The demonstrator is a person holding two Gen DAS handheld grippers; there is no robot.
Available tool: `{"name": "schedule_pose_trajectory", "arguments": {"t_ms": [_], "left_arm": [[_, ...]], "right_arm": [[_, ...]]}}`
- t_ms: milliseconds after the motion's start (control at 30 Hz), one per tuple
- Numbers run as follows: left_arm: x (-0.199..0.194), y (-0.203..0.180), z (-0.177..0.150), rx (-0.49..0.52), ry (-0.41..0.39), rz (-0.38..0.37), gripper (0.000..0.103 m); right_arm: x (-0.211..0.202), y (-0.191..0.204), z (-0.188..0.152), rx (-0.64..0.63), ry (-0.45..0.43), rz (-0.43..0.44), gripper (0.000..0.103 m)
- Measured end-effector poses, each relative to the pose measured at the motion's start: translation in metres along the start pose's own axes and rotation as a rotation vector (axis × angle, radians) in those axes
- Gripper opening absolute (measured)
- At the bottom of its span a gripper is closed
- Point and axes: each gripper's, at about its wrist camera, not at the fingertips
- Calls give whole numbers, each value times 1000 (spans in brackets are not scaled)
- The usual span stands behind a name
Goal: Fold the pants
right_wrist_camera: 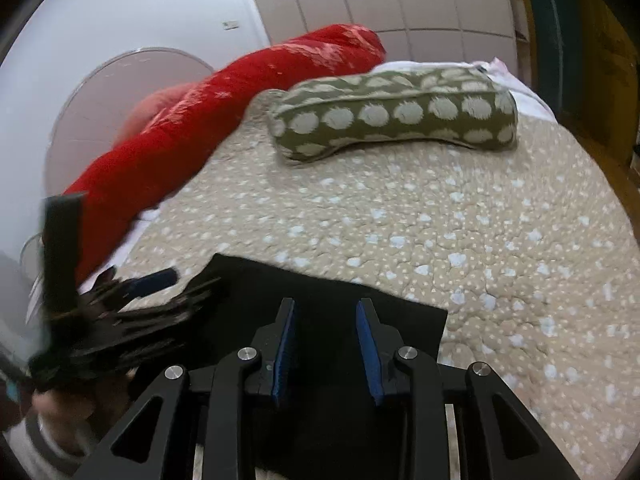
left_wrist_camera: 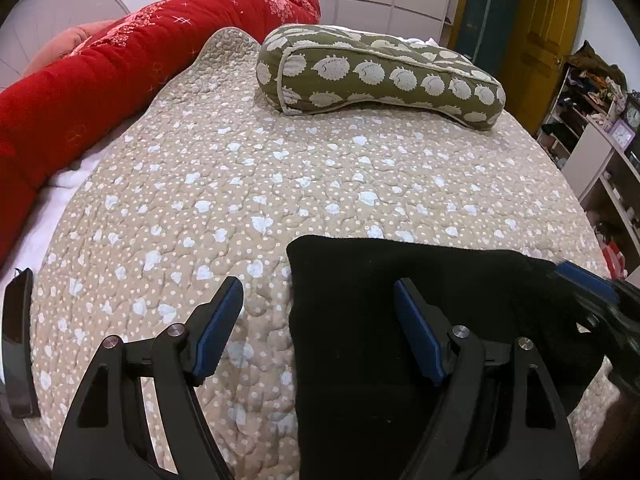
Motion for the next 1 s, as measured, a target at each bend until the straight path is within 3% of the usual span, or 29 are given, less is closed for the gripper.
{"name": "schedule_pose_trajectory", "arguments": {"t_ms": [300, 400, 533, 700, 1000], "left_arm": [[-1, -2, -4, -4, 8, -6, 78], [-2, -6, -6, 5, 1, 11, 78], [-9, -5, -8, 6, 14, 11, 78], [-31, -3, -24, 20, -15, 15, 78], [-39, -13, -47, 36, -5, -25, 78]], "right_arm": [[-9, 5, -61, -45, 109, -33, 30], [-6, 5, -75, -31, 71, -47, 30], [-19, 11, -69, -51, 79, -57, 30], [-36, -1, -55, 22, 11, -43, 30], [-13, -5, -42, 62, 30, -50, 30]]}}
Point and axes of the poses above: each gripper's, at about its wrist camera, not at the fingertips, and x roughly the way its jaws point, y to its left, z to its top, and after that the axes turned 11 degrees about y, right-handed
